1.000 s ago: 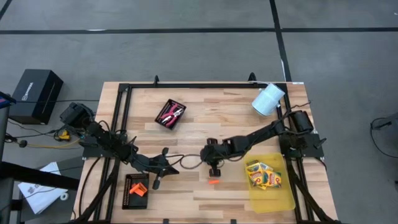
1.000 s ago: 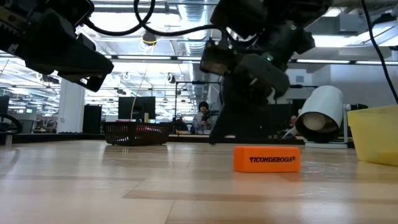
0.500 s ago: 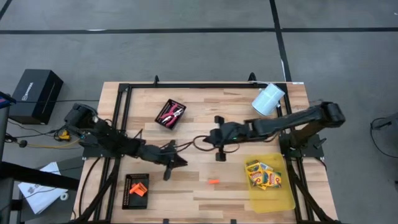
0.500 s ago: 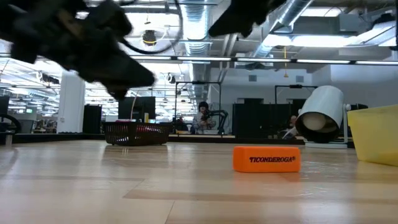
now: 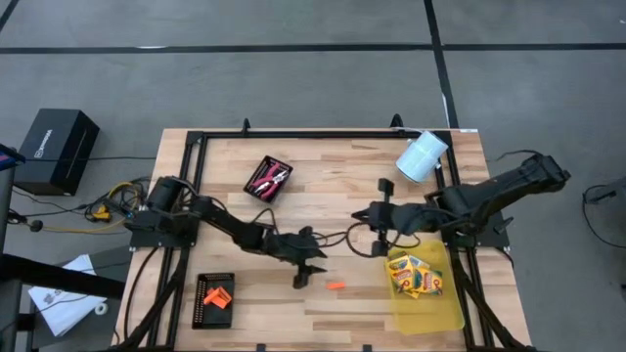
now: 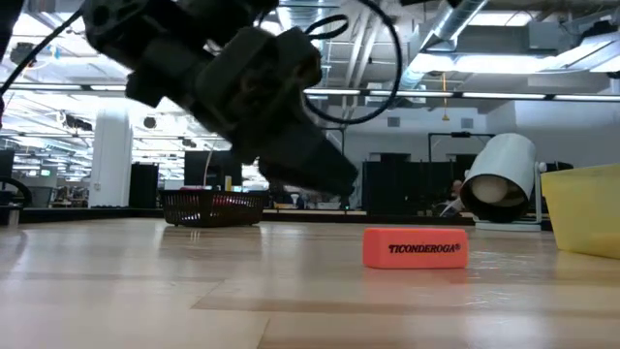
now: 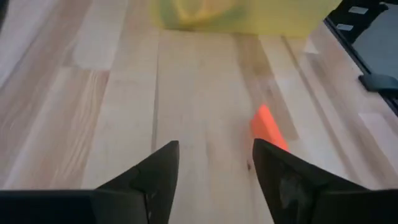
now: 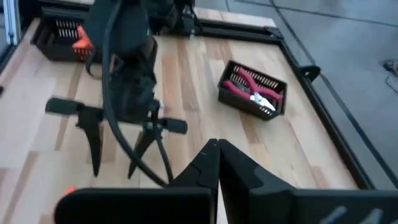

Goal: Pick & Place School Supplies
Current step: Put the orange eraser into the bottom black basket

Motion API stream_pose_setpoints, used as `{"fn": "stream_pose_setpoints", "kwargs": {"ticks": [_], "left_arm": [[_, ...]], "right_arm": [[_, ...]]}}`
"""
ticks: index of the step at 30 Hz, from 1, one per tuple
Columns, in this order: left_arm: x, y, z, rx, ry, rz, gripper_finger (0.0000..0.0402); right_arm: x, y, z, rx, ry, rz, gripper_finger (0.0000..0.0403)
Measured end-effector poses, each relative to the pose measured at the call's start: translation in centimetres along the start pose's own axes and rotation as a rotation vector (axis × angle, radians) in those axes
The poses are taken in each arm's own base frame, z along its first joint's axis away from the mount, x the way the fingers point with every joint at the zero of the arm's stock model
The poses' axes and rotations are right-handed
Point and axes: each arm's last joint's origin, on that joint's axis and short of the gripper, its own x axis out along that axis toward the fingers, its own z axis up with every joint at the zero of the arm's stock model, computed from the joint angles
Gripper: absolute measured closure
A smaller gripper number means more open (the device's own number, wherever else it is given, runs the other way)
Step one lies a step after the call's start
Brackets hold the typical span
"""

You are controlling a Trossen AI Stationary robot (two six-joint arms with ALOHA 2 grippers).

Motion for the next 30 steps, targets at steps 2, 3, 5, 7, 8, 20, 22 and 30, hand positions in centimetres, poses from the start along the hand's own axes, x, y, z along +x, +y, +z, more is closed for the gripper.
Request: {"fn": "stream_pose_setpoints", "kwargs": {"ticks": [2,3,5,7,8,20,22,30], "left_arm": [[0.2,-0.4,0.8,-0.007,-0.002,-0.018,0.0196],[0.3,-0.6,1.2,-0.017,-0.009,-0.03,0.0195],[0.2,-0.9,1.6,-0.038,0.002,-0.05,0.0193],[0.2,-1.3,1.8,-0.065,0.014,-0.058,0.0193],[0.2,-1.5,1.8,-0.075,0.023,-0.064,0.0193],[0.0,-3.7,1.3,-0.146,0.02,0.007,0.0196],[0.0,-3.8,1.2,-0.146,0.017,0.014,0.0196],[-0.1,-4.0,1.2,-0.163,0.011,0.025,0.0197]], "right_arm": [[-0.6,0.2,-0.1,-0.002,-0.002,-0.012,0.0403],[-0.9,0.3,-0.2,-0.011,0.003,-0.016,0.0403],[-1.1,0.6,-0.2,-0.018,-0.004,-0.013,0.0403],[-1.2,0.8,-0.4,-0.034,0.005,-0.025,0.0403],[-1.3,0.9,-0.5,-0.038,0.004,-0.027,0.0403],[-1.3,1.2,-0.6,-0.049,0.008,-0.038,0.0403],[-1.4,1.3,-0.5,-0.048,0.001,-0.033,0.0403],[-1.6,1.6,-0.4,-0.044,-0.017,-0.018,0.0403]]}}
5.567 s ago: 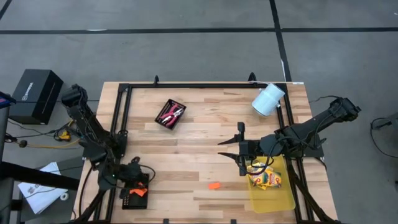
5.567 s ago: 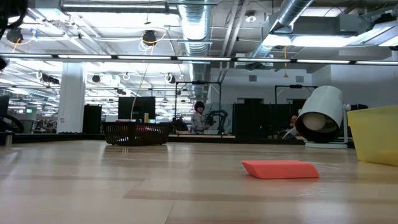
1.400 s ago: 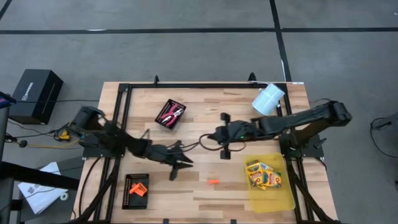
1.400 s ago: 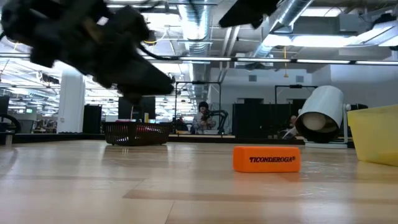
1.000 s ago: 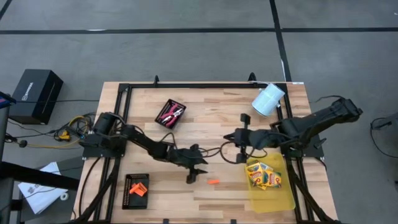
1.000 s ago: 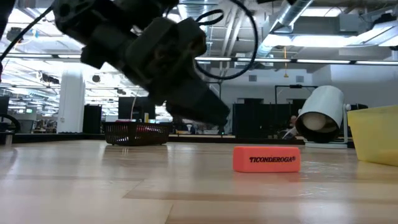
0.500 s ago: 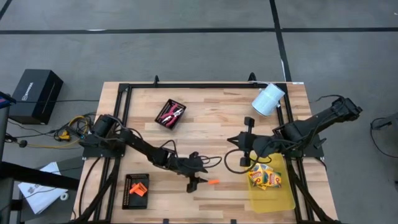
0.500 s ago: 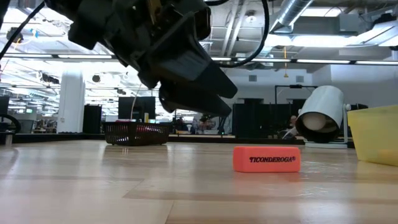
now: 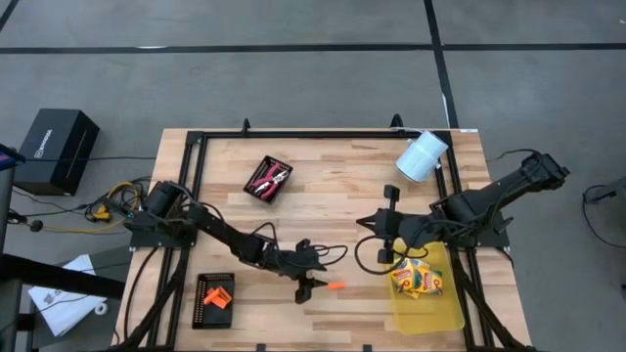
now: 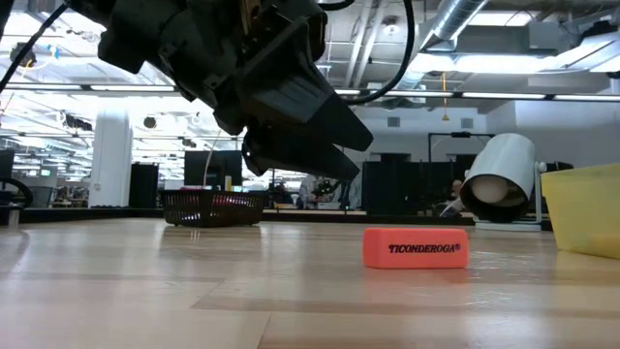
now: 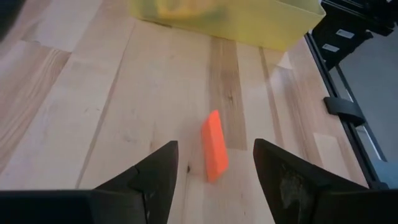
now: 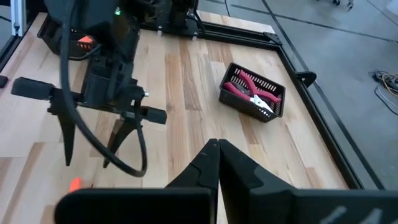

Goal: Pick & Place School Supplies
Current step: Put the orange eraser into the bottom black basket

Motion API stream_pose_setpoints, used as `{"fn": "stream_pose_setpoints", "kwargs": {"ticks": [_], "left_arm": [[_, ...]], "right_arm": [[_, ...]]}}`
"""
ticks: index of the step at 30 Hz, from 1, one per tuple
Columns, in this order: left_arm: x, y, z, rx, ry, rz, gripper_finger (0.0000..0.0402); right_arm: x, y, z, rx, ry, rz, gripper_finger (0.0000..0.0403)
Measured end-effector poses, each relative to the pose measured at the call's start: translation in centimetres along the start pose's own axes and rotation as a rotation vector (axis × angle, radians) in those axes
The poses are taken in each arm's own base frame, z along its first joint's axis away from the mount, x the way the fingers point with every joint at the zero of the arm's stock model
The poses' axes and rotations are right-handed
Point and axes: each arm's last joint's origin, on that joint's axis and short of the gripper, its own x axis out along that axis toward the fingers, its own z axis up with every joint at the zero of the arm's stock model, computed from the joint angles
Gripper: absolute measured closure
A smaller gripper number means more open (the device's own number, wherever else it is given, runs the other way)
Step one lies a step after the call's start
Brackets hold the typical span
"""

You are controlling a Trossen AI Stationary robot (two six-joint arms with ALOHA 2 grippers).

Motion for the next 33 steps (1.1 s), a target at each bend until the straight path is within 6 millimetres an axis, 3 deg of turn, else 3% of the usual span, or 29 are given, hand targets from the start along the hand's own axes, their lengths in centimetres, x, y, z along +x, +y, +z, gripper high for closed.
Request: {"fn": "stream_pose_setpoints", "kwargs": {"ticks": [4,11,16,33], "left_arm": [[0.6,0.1,-0.4,-0.003,0.014,0.007,0.0197],[4.4,-0.8,-1.5,0.014,0.065,-0.021,0.0194],[4.6,-0.7,-0.7,0.024,0.047,-0.021,0.0194],[4.8,-0.2,-1.5,-0.013,0.111,0.02,0.0195]], "right_arm": [[-0.1,0.1,0.0,-0.003,-0.002,0.006,0.0403],[-0.1,0.1,0.0,0.0,-0.006,0.006,0.0403],[-0.3,0.5,-0.1,-0.015,-0.001,0.018,0.0403],[-0.4,0.6,-0.1,-0.027,-0.004,0.025,0.0403]]}}
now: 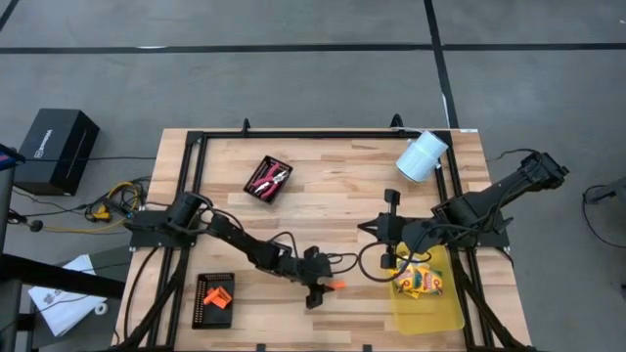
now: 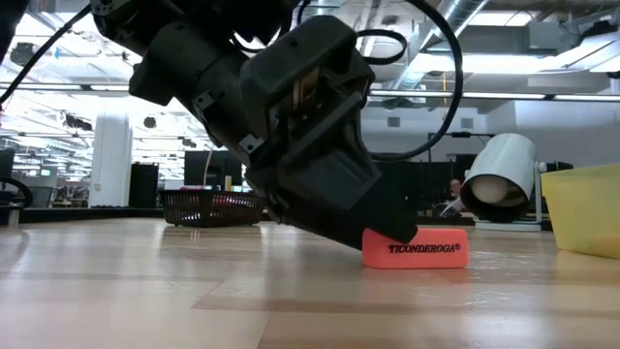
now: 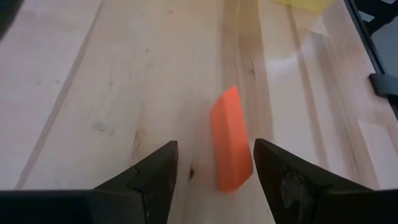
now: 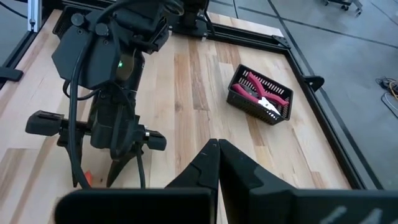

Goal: Pick & Place School Supplies
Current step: Put the orange eraser into the bottom black basket

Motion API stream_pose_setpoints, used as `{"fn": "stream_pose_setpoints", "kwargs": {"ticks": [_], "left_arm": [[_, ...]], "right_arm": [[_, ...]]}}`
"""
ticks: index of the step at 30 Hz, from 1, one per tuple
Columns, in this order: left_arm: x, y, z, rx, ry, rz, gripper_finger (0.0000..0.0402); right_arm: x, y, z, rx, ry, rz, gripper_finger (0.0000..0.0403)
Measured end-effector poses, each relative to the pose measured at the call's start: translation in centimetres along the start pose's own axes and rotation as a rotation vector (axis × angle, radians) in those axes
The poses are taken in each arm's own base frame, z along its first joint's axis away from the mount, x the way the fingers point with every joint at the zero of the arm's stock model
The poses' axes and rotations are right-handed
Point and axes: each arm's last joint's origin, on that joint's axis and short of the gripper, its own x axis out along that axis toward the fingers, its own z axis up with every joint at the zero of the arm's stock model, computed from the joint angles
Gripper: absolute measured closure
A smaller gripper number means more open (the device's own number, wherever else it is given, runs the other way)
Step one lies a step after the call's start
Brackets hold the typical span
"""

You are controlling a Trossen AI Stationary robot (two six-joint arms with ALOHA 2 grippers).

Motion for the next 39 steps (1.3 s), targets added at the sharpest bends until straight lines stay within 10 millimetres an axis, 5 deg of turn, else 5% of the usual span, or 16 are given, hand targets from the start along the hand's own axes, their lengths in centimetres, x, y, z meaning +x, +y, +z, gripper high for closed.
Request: {"fn": "stream_pose_setpoints", "kwargs": {"ticks": [16,27,29,39], "left_arm": [[1.7,0.2,-0.8,-0.007,0.009,0.008,0.0219],[1.8,0.4,-1.0,0.056,0.039,0.004,0.0375],[1.8,0.3,-1.1,0.07,0.038,0.004,0.0376],[-1.6,-0.6,1.6,0.235,0.002,0.035,0.0375]], "right_arm": [[0.0,0.0,0.0,-0.003,0.0,0.0,0.0403],[0.0,0.0,0.0,-0.008,0.0,0.0,0.0403],[0.0,0.0,0.0,-0.012,-0.001,0.0,0.0403],[0.0,0.0,0.0,-0.018,-0.001,0.001,0.0403]]}}
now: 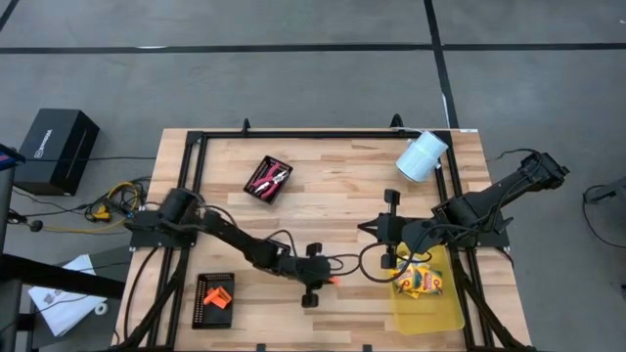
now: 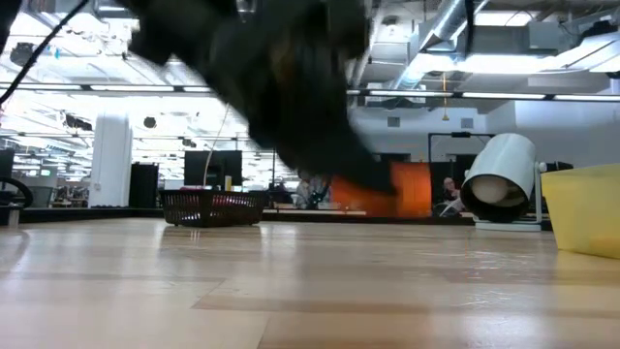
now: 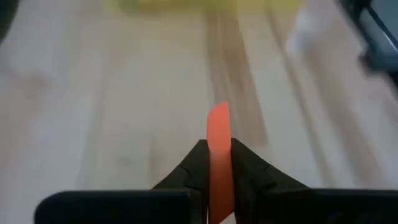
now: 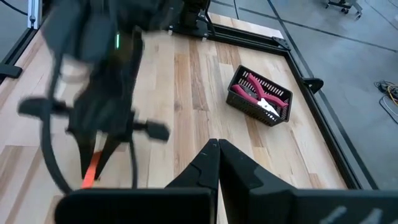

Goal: Pick & Place School Supplies
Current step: Put the orange eraser into the bottom black basket

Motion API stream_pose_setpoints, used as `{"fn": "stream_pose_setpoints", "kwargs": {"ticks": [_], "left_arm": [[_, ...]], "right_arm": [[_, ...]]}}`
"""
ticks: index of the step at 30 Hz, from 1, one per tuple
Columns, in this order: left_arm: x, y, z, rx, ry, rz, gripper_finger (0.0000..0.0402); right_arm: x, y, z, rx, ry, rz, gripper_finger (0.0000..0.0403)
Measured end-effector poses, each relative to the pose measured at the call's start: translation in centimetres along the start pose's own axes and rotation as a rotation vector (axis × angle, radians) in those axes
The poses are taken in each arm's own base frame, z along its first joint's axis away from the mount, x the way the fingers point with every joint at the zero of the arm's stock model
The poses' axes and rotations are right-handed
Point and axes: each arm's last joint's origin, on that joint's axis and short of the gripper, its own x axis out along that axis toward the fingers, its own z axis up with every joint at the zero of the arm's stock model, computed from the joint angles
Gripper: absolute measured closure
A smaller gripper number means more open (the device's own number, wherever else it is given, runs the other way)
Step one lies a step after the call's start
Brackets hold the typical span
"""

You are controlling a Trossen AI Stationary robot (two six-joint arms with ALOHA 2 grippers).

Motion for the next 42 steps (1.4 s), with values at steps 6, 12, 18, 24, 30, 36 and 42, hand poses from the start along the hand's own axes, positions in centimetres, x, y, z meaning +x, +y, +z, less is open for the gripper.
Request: {"fn": "stream_pose_setpoints", "kwargs": {"ticks": [6,12,18,24,30,36,42], "left_arm": [[-5.4,0.2,1.4,0.06,-0.055,0.128,0.0375],[-12.1,0.4,-0.3,-0.017,-0.13,0.188,0.0375],[-17.5,-0.4,-5.5,-0.142,-0.115,0.091,0.0375],[-20.8,-1.8,-9.3,-0.208,-0.117,-0.037,0.0375],[-21.9,-2.8,-10.6,-0.171,-0.107,-0.108,0.0375],[-22.0,-2.8,-11.9,-0.136,-0.041,-0.117,0.0375],[-21.6,-1.9,-14.0,-0.185,0.061,-0.123,0.0375]], "right_arm": [[0.0,0.0,0.0,-0.009,-0.003,0.0,0.0403],[0.0,0.0,0.1,-0.02,-0.009,0.001,0.0403],[0.0,0.0,0.1,-0.021,-0.008,0.002,0.0403],[0.0,0.0,0.1,-0.022,-0.01,0.001,0.0403],[0.0,0.0,0.2,-0.016,-0.013,0.001,0.0403],[0.0,0.0,0.2,-0.014,-0.015,0.001,0.0403],[0.0,0.0,0.2,-0.013,-0.015,0.001,0.0403]]}}
